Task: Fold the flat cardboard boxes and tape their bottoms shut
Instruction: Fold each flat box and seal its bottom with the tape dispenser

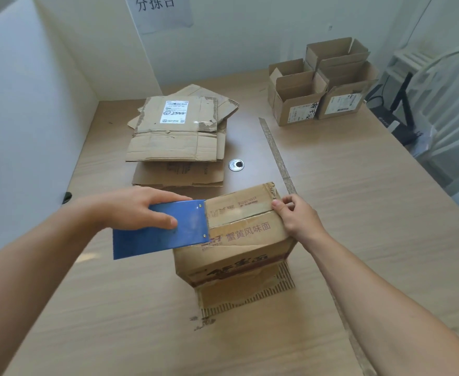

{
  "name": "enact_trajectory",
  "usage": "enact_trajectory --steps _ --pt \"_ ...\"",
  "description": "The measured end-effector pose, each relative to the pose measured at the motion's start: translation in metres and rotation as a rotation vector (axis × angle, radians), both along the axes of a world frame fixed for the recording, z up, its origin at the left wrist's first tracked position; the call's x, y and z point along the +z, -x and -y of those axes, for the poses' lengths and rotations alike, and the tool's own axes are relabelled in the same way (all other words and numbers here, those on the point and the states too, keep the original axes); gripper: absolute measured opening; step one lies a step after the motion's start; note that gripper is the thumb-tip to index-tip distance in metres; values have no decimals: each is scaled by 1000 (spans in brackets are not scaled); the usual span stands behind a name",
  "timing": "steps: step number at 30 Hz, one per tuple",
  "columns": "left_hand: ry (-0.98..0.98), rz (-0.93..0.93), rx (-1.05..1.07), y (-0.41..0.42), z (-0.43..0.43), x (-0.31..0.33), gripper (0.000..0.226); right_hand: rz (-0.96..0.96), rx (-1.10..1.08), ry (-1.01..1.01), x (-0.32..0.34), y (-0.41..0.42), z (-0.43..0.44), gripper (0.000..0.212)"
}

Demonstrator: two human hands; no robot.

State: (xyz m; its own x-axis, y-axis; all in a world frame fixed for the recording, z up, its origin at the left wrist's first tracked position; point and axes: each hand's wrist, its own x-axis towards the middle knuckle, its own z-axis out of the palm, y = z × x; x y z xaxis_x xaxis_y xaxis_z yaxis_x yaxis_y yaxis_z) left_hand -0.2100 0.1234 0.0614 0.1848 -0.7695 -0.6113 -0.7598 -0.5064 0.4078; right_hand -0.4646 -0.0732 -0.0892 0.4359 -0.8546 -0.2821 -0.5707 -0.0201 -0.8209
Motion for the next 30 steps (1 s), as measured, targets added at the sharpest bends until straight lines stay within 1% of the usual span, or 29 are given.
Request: enact_trajectory --steps 2,4,8,12,14,20,26,30 --pt "-16 -56 21 -11 -9 -1 45 -14 -4 11 1 0 -2 25" --pt "-42 -73 42 -22 -18 -1 46 -38 3 32 4 0 -3 23" --pt "-68 -138 73 -44 -39 -3 39 -76 13 70 7 -2 -5 21" --pt "-97 -167 110 -61 -55 -8 41 -113 8 116 7 -4 -8 21" --pt "-119 -187 142 -68 -63 -12 38 -120 0 123 6 -5 -8 21" --pt "-142 -202 212 -87 -86 -24 32 -155 -34 162 5 -6 -11 33" --pt "-163 -226 247 -103 -108 -41 29 -170 -63 173 8 -8 -17 29" --pt "-160 -244 245 -104 -107 -58 30 -211 -83 177 11 -11 -19 34"
